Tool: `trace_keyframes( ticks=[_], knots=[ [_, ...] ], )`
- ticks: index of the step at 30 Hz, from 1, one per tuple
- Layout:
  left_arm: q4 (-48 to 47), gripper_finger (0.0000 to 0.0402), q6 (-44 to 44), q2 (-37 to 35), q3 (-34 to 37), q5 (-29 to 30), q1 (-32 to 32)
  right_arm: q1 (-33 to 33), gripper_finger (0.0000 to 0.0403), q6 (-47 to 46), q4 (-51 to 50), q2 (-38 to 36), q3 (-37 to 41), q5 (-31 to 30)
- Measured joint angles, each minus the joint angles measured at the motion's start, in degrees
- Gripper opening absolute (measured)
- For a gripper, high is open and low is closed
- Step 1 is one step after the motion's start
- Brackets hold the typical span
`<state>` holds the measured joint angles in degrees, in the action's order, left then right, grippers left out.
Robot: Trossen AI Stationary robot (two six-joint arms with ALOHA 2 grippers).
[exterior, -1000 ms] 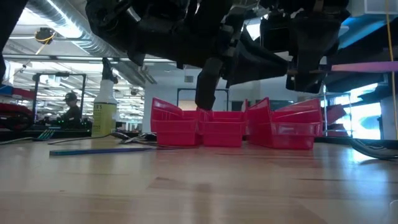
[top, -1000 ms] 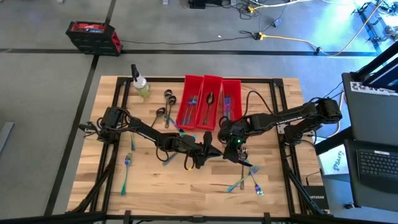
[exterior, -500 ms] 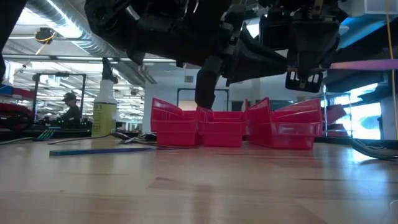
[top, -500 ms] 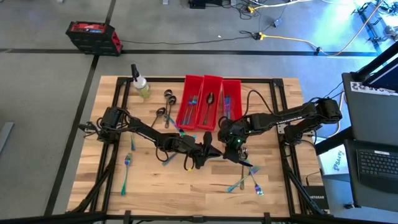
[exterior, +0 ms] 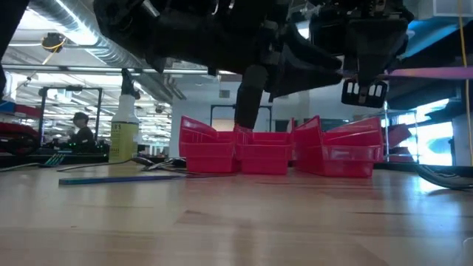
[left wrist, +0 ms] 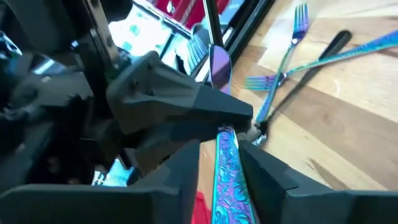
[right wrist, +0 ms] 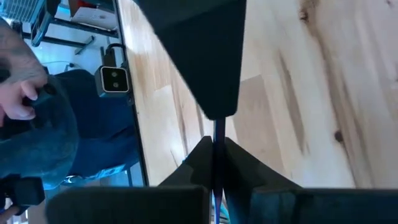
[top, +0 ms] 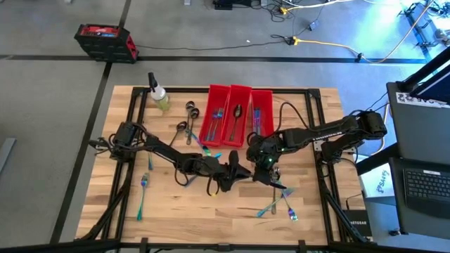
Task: Sort silverware
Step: Put the blue knife into the right red silverware bin
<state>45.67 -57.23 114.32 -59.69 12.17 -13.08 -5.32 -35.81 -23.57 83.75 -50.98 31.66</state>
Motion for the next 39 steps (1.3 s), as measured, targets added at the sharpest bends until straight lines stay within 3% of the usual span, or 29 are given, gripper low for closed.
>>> trace_keyframes(
  ticks=[5,10,15,26,31,39],
  knots=[
    [2.48,0.0141,-4.69,0.0,-0.01,1.38,-1.32,0.11,0.0,-0.59,-0.24,0.0,0.0,-0.14],
    [2.79,0.0162,-3.78,0.0,-0.01,1.54,-1.34,0.52,0.0,-0.61,0.27,-0.25,0.0,-1.22],
    [2.22,0.0167,-4.89,0.0,0.01,2.69,-1.73,2.66,0.0,-1.25,-0.67,-2.62,0.0,-2.82],
    [4.27,0.0168,-5.85,0.02,0.01,8.11,-3.24,8.2,0.0,0.25,-12.74,-11.5,0.0,-8.8],
    [10.18,0.0168,-7.0,0.02,0.01,11.95,-2.86,7.91,0.0,3.07,-16.09,-12.05,0.0,-9.16],
    [16.75,0.0168,3.76,-1.0,0.17,12.96,-0.88,7.98,0.0,9.15,-26.92,-14.23,-2.15,-12.63]
  ],
)
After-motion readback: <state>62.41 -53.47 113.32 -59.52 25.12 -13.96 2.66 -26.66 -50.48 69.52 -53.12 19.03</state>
